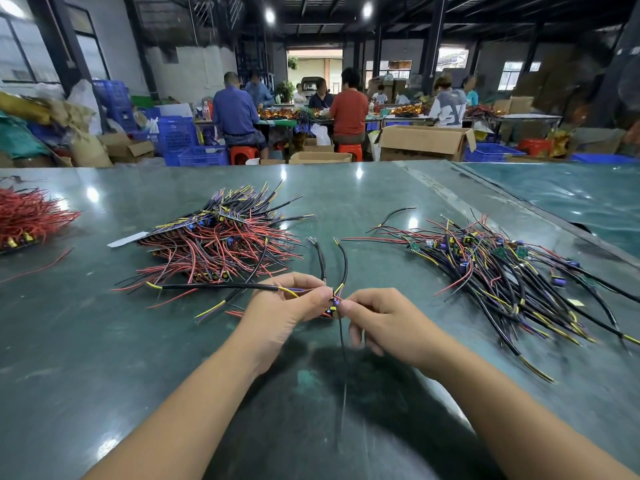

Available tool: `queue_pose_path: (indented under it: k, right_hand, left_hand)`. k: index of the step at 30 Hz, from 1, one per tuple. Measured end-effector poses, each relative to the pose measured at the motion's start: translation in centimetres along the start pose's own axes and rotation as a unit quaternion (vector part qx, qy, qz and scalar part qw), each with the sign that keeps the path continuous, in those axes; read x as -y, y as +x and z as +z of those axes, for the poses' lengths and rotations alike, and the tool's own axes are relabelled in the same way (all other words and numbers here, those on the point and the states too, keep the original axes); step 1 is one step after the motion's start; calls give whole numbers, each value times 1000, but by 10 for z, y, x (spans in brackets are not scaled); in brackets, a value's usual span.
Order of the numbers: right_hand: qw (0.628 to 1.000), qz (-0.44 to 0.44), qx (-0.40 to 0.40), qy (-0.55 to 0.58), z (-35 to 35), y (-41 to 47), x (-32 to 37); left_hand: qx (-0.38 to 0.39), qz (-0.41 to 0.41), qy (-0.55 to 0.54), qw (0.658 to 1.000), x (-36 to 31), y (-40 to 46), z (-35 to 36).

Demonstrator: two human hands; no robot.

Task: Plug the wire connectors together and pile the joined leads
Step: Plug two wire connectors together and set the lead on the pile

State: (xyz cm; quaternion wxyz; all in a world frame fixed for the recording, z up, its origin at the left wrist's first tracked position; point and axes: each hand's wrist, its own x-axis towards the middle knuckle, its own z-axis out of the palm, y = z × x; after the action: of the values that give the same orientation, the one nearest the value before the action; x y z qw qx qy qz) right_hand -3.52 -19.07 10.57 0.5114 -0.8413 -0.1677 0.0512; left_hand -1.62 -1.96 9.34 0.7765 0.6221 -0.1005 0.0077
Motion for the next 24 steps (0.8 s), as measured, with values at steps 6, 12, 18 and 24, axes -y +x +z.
queue_pose_path:
  k: [6,12,18,24]
  right_hand:
    - [1000,1,-4,24,1,-1,5]
    - [992,64,10,106,5,-2,6]
    - [991,84,-13,101,3,1,6]
    - [986,90,12,140,-37,-3,-1]
  left_hand:
    - [3,-24,-12,1000,0,-1,1]
    - [9,-43,-19,999,-4,-1,-1]
    - [26,-52,6,998,-6,-2,-3]
    - [-36,-37,-45,998,-21,5,-19]
